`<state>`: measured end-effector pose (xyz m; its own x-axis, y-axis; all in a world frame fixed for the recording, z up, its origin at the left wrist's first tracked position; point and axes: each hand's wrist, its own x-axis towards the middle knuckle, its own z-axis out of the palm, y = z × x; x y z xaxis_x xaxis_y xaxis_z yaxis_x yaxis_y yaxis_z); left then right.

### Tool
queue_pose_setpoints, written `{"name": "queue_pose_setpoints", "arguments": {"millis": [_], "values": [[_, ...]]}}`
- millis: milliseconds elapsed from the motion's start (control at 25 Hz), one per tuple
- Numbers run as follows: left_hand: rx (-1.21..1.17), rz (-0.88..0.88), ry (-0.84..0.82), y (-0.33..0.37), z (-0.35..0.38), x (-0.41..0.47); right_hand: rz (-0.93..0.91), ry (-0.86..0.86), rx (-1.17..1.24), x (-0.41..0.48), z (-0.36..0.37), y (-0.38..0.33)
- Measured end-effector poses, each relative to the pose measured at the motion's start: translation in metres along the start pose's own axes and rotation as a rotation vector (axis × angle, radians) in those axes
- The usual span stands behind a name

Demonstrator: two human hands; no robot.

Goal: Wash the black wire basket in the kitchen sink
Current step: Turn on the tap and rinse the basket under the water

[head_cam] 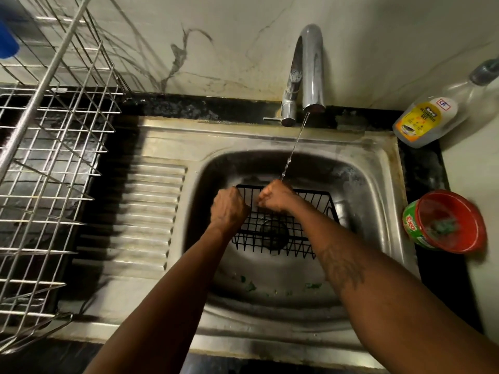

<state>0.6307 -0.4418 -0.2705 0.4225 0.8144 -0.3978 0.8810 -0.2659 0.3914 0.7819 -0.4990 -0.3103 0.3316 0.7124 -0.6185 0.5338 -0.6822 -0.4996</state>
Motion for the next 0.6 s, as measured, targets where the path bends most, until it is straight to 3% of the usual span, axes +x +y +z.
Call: {"name": "queue_pose_setpoints", "arguments": {"millis": [160, 480, 600], "values": [[-0.015, -0.027, 0.087, -0.018, -0.009, 0.005, 0.147, 0.151, 0.061, -0.004, -0.011, 0.036], [0.015, 0.001, 0.089, -0.027, 0.011, -0.010, 0.107, 0.275, 0.014, -0.017, -0.004, 0.033], [0.171, 0.039, 0.082, -0.018, 0.000, -0.011, 0.065, 0.325, 0.007, -0.023, -0.004, 0.033]]}}
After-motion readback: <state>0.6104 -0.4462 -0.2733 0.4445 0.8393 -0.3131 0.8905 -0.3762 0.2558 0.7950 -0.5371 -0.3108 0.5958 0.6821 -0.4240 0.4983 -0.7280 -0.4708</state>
